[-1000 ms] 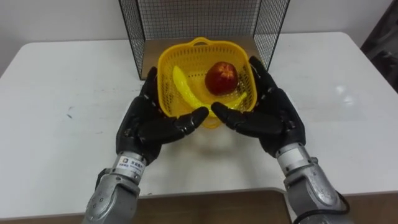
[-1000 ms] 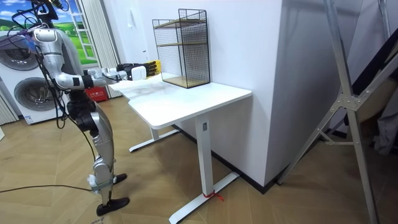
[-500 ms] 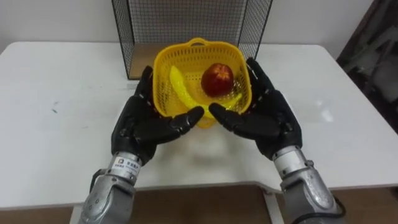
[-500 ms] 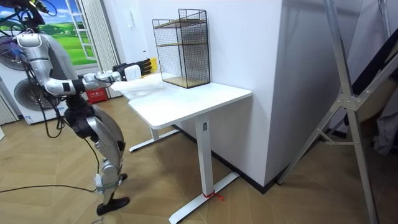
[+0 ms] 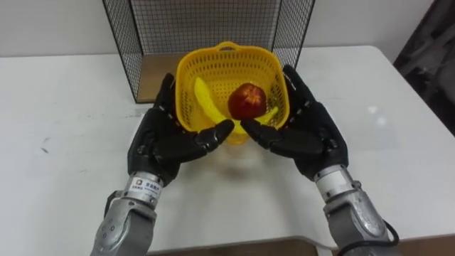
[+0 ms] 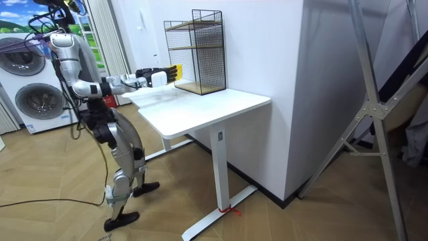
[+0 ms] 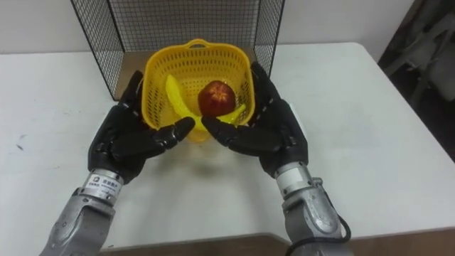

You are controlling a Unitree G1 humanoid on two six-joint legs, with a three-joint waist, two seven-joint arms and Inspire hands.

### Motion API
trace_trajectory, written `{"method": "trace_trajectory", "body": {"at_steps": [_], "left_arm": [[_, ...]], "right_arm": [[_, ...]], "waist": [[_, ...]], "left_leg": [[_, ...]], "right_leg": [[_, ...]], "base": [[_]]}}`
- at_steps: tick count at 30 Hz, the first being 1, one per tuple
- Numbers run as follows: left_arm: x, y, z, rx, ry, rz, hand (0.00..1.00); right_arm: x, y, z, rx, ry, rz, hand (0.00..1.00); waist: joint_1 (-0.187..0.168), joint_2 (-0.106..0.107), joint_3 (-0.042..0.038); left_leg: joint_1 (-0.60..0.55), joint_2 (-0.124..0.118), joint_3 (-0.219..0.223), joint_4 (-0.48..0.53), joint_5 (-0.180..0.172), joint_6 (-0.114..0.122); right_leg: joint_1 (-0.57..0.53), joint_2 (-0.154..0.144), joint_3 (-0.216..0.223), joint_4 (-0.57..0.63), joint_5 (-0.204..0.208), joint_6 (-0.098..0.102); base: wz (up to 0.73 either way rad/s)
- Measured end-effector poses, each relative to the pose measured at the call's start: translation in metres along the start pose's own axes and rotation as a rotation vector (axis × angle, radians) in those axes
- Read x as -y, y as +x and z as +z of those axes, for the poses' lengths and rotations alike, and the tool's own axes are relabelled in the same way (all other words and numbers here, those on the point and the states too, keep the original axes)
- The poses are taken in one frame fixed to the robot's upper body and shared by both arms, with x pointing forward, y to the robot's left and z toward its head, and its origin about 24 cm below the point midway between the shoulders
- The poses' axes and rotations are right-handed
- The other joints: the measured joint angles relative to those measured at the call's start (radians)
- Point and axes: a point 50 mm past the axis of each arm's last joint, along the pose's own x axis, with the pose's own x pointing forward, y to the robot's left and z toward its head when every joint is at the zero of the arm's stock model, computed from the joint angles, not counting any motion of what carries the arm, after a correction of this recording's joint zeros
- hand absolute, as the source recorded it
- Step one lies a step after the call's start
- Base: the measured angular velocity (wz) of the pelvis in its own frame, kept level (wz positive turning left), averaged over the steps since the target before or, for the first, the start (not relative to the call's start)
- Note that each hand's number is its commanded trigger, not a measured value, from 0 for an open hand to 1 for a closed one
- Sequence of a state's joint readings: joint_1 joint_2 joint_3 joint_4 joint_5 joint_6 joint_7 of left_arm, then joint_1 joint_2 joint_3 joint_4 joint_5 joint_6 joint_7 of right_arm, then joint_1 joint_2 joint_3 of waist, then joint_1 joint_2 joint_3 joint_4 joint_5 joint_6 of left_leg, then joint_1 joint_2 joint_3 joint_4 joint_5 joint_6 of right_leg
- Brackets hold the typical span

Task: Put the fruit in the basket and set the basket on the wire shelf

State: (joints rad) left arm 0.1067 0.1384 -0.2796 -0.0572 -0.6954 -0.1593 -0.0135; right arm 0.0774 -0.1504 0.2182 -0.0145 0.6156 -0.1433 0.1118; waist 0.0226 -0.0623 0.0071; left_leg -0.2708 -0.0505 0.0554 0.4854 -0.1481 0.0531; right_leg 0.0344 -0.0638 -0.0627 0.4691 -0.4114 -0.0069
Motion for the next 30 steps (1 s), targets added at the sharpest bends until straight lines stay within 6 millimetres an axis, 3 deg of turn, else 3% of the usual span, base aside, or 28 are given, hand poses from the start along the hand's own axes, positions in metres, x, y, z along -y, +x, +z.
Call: {"method": "trace_trajectory", "body": {"at_steps": [3, 6, 7, 8, 10, 12, 13, 14, 15, 16, 17, 18, 19, 20, 27, 30], "left_arm": [[-0.0005, 0.0000, 0.0004, 0.001, 0.002, 0.001, 0.00], [0.0004, 0.0001, -0.0001, 0.000, 0.003, -0.001, 0.00], [0.0006, 0.0002, -0.0002, 0.001, 0.007, -0.002, 0.00], [0.0015, 0.0004, -0.0004, 0.003, 0.003, -0.002, 0.00], [0.0021, 0.0006, -0.0006, 0.004, -0.001, -0.002, 0.00], [0.0019, 0.0003, -0.0009, 0.000, 0.002, -0.004, 0.00], [0.0023, 0.0003, -0.0011, 0.000, 0.001, -0.005, 0.00], [0.0023, 0.0006, -0.0003, 0.006, 0.000, -0.005, 0.00], [0.0014, 0.0006, 0.0003, 0.012, 0.001, -0.002, 0.00], [0.0009, 0.0004, 0.0001, 0.011, 0.003, 0.000, 0.00], [0.0003, 0.0002, -0.0007, 0.007, 0.003, 0.002, 0.00], [0.0002, 0.0002, -0.0011, 0.005, 0.002, 0.002, 0.00], [-0.0001, 0.0001, -0.0026, 0.000, -0.005, 0.005, 0.00], [-0.0001, -0.0006, -0.0075, -0.021, -0.006, 0.006, 0.00], [0.0005, -0.0004, -0.0078, -0.022, -0.007, 0.004, 0.00], [0.0005, 0.0016, -0.0053, -0.013, -0.002, 0.002, 0.00]], "right_arm": [[-0.0004, 0.0011, 0.0010, 0.003, -0.005, 0.004, 0.00], [-0.0010, 0.0026, 0.0020, 0.009, 0.000, 0.001, 0.00], [-0.0008, 0.0026, 0.0021, 0.009, -0.002, -0.001, 0.00], [-0.0006, 0.0027, 0.0026, 0.013, -0.006, -0.001, 0.00], [-0.0009, 0.0026, 0.0029, 0.018, -0.014, 0.000, 0.00], [-0.0012, 0.0027, 0.0024, 0.016, -0.023, 0.001, 0.00], [-0.0002, 0.0022, 0.0024, 0.014, -0.031, -0.001, 0.00], [-0.0001, 0.0023, 0.0023, 0.016, -0.030, -0.005, 0.00], [0.0004, 0.0019, 0.0021, 0.016, -0.034, -0.005, 0.00], [0.0010, 0.0013, 0.0013, 0.014, -0.033, -0.005, 0.00], [0.0020, 0.0010, -0.0009, 0.004, -0.033, -0.008, 0.00], [0.0023, 0.0009, -0.0016, 0.002, -0.031, -0.010, 0.00], [0.0019, 0.0008, -0.0029, -0.003, -0.028, -0.010, 0.00], [0.0045, 0.0002, -0.0048, -0.015, -0.035, -0.019, 0.00], [0.0021, 0.0048, -0.0005, -0.002, -0.035, -0.010, 0.00], [0.0019, 0.0057, 0.0003, 0.002, -0.024, -0.011, 0.00]], "waist": [[0.000, -0.007, 0.0058], [-0.017, -0.018, 0.0112], [-0.016, -0.022, 0.0120], [-0.015, -0.018, 0.0119], [-0.019, -0.013, 0.0144], [-0.019, 0.002, 0.0240], [-0.025, 0.011, 0.0248], [-0.031, 0.016, 0.0242], [-0.038, 0.025, 0.0293], [-0.043, 0.026, 0.0298], [-0.051, 0.022, 0.0281], [-0.051, 0.021, 0.0271], [-0.057, 0.015, 0.0266], [-0.067, 0.023, 0.0166], [-0.044, 0.024, 0.0133], [-0.044, 0.025, 0.0081]], "left_leg": [[0.000, -0.024, 0.003, 0.014, -0.039, 0.004], [0.008, -0.048, 0.004, 0.043, -0.066, 0.030], [0.023, -0.056, 0.021, 0.056, -0.076, 0.039], [0.033, -0.066, 0.024, 0.070, -0.093, 0.048], [0.053, -0.076, 0.024, 0.077, -0.113, 0.061], [0.093, -0.079, 0.010, 0.053, -0.127, 0.075], [0.100, -0.079, -0.005, 0.046, -0.128, 0.077], [0.116, -0.074, -0.014, 0.022, -0.126, 0.080], [0.128, -0.070, -0.027, 0.010, -0.120, 0.083], [0.133, -0.070, -0.033, 0.005, -0.119, 0.085], [0.140, -0.072, -0.036, -0.005, -0.117, 0.088], [0.141, -0.074, -0.037, -0.005, -0.117, 0.088], [0.145, -0.085, -0.049, -0.004, -0.119, 0.089], [0.151, -0.087, -0.064, -0.010, -0.119, 0.088], [0.213, -0.061, -0.057, -0.088, -0.121, 0.084], [0.231, -0.052, -0.050, -0.110, -0.120, 0.084]], "right_leg": [[-0.001, -0.023, -0.017, 0.042, -0.023, 0.015], [-0.071, -0.067, -0.021, 0.251, -0.024, 0.040], [-0.097, -0.090, -0.019, 0.339, -0.009, 0.059], [-0.111, -0.105, -0.020, 0.395, 0.009, 0.063], [-0.123, -0.109, -0.019, 0.448, 0.045, 0.062], [-0.145, -0.104, -0.005, 0.514, 0.141, 0.063], [-0.153, -0.095, -0.003, 0.521, 0.141, 0.064], [-0.175, -0.072, 0.002, 0.499, 0.105, 0.060], [-0.193, -0.048, 0.006, 0.427, 0.063, 0.049], [-0.198, -0.038, 0.006, 0.375, 0.052, 0.049], [-0.209, -0.026, 0.007, 0.248, 0.049, 0.046], [-0.212, -0.021, 0.009, 0.189, 0.052, 0.045], [-0.227, -0.017, 0.012, 0.122, 0.109, 0.022], [-0.221, -0.019, 0.012, 0.104, 0.118, 0.021], [-0.143, 0.013, 0.012, 0.009, 0.144, 0.014], [-0.119, 0.021, 0.012, -0.026, 0.160, 0.016]], "base": [[0.04], [0.16], [0.04], [0.00], [0.05], [0.05], [0.07], [0.20], [0.24], [0.32], [0.22], [0.27], [0.36], [0.29], [-0.07], [-0.08]]}}
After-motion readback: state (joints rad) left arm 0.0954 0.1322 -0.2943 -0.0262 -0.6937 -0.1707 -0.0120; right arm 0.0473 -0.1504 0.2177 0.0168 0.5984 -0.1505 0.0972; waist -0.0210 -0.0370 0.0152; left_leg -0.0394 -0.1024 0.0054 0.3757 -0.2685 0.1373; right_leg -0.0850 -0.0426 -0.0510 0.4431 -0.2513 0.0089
